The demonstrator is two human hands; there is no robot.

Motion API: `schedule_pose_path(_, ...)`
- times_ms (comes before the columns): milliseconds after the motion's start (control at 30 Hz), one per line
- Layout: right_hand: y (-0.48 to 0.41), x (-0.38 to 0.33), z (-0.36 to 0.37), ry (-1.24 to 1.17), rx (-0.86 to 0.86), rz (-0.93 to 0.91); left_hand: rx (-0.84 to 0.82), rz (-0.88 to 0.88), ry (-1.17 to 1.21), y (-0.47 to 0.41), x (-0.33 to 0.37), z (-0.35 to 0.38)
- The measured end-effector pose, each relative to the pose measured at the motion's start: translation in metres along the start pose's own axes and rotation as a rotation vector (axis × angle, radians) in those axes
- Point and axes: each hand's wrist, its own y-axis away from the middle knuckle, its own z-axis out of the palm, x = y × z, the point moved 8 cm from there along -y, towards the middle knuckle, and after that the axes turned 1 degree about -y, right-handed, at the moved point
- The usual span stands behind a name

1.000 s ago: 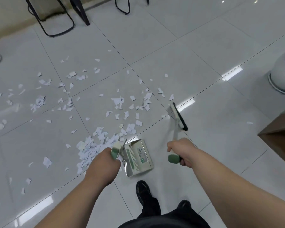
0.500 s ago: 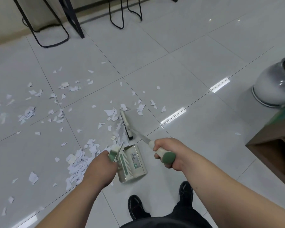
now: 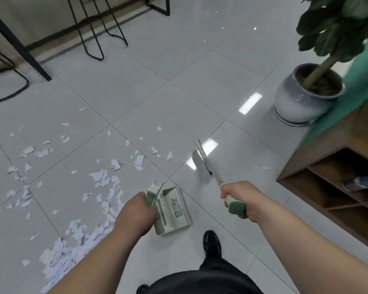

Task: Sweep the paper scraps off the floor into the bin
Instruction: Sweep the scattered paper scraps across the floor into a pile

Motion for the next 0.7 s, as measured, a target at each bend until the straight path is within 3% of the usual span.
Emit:
schedule_pose_path(167, -0.049, 0.006, -0.120, -0.026, 0.116, 0.033, 0.002, 0.041, -0.094, -0.015, 0.100, 0.036)
schedule_pose_path(367, -0.085, 0.006, -0.213, -0.041, 0.211, 0.054, 0.009, 0.066, -0.160, -0.033, 0.165, 0.059)
schedule_pose_path(533, -0.110, 0.013, -0.232, -0.083, 0.199, 0.078, 0.009, 0.058, -0.179, -0.041, 0.190, 0.061)
schedule_pose_path(700, -0.107, 0.015, -0.201, -0.067, 0.118, 0.090, 0.010, 0.041, -0.180, -0.049, 0.193, 0.060)
